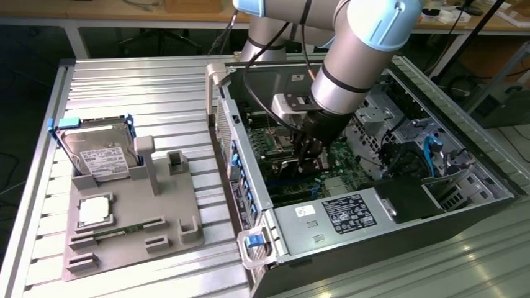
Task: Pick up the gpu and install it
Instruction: 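Insert the gpu into the slot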
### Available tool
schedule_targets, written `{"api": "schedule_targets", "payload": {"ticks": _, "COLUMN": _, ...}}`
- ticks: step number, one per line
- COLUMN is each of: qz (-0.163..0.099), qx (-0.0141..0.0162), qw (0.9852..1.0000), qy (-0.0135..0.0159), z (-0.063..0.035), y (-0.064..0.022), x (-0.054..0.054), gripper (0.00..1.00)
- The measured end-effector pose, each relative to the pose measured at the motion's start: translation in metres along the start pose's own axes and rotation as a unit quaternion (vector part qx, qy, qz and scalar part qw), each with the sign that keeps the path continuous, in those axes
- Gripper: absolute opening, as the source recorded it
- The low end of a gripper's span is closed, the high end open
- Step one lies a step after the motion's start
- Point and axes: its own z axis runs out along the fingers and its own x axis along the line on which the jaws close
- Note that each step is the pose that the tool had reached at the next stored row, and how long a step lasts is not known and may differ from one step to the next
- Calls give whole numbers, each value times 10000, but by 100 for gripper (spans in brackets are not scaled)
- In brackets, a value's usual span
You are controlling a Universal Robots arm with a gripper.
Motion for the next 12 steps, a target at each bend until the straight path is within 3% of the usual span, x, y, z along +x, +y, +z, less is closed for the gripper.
{"api": "schedule_targets", "payload": {"ticks": 5, "qz": -2, "qx": -8, "qw": 10000, "qy": 5, "z": -33, "y": 5, "x": 2, "gripper": 27}}
{"api": "schedule_targets", "payload": {"ticks": 9, "qz": -1, "qx": -10, "qw": 10000, "qy": 4, "z": -21, "y": 130, "x": 7, "gripper": 27}}
{"api": "schedule_targets", "payload": {"ticks": 12, "qz": -1, "qx": -8, "qw": 10000, "qy": 5, "z": -21, "y": 127, "x": 7, "gripper": 27}}
